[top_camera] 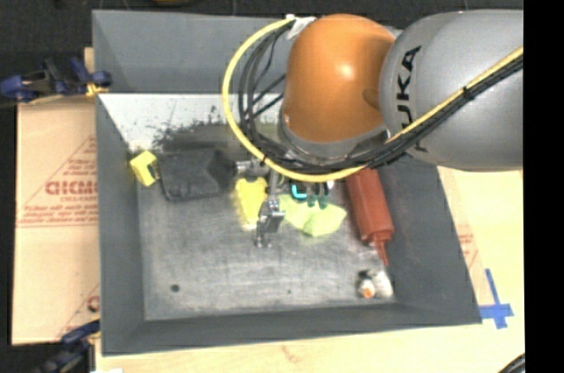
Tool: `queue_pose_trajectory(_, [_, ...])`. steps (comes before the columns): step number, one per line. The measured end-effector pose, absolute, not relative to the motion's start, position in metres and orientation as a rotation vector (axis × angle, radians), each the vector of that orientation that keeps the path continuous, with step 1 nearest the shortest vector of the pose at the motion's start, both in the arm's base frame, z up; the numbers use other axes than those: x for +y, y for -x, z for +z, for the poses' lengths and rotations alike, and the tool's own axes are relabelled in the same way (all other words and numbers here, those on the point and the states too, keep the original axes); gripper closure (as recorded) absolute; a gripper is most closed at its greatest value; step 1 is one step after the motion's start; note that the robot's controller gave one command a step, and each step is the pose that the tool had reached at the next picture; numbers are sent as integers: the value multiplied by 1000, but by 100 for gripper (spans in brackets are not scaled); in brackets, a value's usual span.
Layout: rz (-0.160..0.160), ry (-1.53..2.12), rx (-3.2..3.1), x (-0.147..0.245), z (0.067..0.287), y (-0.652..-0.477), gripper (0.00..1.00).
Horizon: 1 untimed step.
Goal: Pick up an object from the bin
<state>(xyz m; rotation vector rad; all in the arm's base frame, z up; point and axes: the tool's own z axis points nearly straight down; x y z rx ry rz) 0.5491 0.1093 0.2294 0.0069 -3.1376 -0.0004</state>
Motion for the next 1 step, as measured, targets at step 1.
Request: queue_pose_trajectory(1, [-1,-2,-3143,109,233,-550,0])
